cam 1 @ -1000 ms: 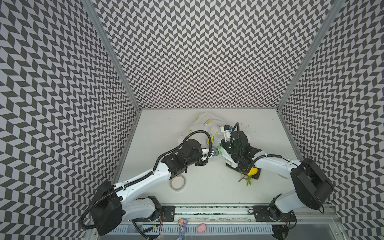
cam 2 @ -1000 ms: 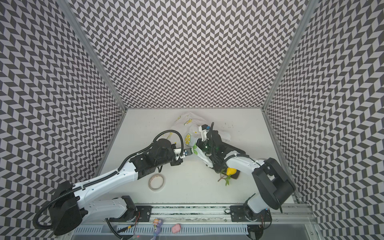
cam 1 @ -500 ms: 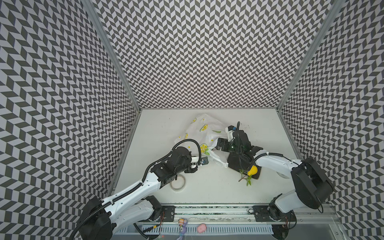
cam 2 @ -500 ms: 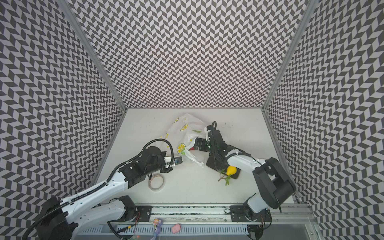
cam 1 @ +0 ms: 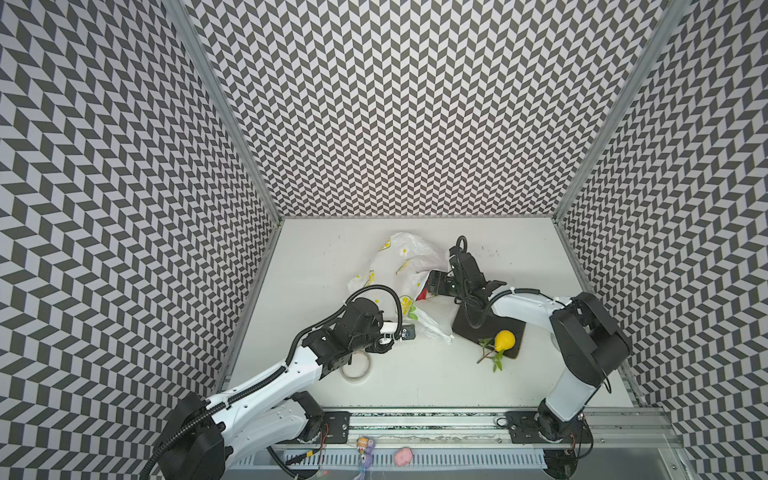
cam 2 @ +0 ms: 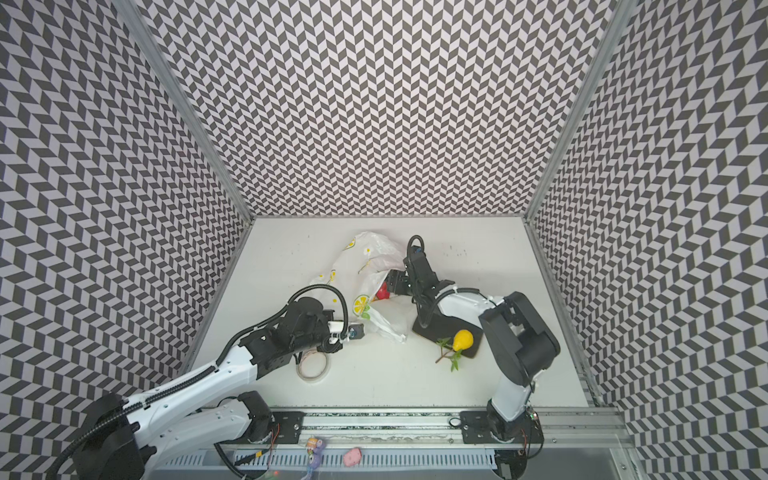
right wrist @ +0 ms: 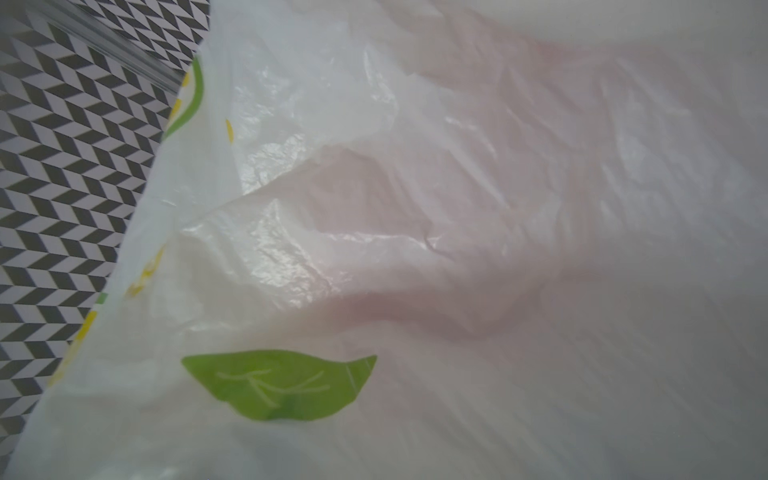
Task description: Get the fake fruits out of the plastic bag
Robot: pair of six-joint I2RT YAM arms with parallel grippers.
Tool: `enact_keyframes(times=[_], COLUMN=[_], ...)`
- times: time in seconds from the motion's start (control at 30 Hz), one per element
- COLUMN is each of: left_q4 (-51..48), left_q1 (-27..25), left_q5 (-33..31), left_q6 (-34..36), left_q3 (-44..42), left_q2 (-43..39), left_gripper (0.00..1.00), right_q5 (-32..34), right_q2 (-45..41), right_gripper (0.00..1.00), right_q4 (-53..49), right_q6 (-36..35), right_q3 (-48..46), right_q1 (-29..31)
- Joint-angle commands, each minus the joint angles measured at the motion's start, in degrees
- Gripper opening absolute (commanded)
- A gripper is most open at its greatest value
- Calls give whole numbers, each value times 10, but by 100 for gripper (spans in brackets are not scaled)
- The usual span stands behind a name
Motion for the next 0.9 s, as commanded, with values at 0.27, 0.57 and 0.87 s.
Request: enact_keyframes(times=[0.27, 0.57, 0.87], left_q4=[-4, 8, 33], left_q1=[0, 0, 1], left_q5=[5, 2, -16], left_q6=[22, 31, 29], left_q3=[-16, -17, -25], left_q2=[-14, -3, 1], left_gripper=[0, 0, 0], right_q5=[48, 47, 44], right_q2=[82, 139, 95], right_gripper=[77, 74, 53], right_q4=[-39, -54, -68], right_q6=[-63, -67, -77], right_q3=[69, 106, 95], right_q1=[0, 4, 4])
